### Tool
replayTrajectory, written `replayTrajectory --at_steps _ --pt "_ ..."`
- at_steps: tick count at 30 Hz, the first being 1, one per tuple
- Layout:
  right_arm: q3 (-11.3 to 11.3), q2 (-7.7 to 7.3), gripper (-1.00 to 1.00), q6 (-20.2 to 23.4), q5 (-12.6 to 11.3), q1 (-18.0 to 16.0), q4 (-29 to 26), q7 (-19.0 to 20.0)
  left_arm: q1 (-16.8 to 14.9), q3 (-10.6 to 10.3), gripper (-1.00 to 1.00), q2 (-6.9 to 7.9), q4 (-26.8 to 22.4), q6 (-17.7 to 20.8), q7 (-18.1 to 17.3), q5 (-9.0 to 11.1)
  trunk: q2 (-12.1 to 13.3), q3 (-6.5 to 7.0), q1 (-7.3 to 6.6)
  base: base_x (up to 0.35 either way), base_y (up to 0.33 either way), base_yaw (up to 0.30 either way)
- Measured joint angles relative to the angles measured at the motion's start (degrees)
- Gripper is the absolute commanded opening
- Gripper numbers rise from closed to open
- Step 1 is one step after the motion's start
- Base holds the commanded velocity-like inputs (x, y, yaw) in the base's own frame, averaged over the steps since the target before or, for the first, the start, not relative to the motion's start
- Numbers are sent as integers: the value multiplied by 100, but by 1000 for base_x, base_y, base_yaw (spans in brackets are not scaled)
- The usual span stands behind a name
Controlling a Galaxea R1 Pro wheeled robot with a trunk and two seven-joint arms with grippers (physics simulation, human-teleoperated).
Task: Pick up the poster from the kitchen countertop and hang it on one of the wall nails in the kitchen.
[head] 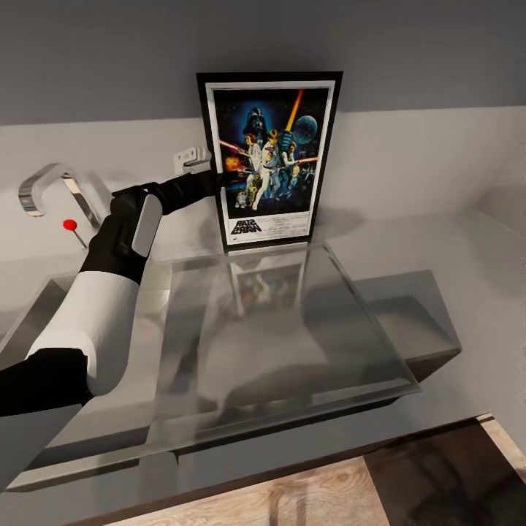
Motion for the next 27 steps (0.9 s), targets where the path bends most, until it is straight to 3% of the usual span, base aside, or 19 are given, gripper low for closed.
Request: replayTrajectory --at_steps 27 --pt "0 0 100 5 0 1 0 0 0 -1 100 0 11 15 -8 0 0 0 0 0 0 -19"
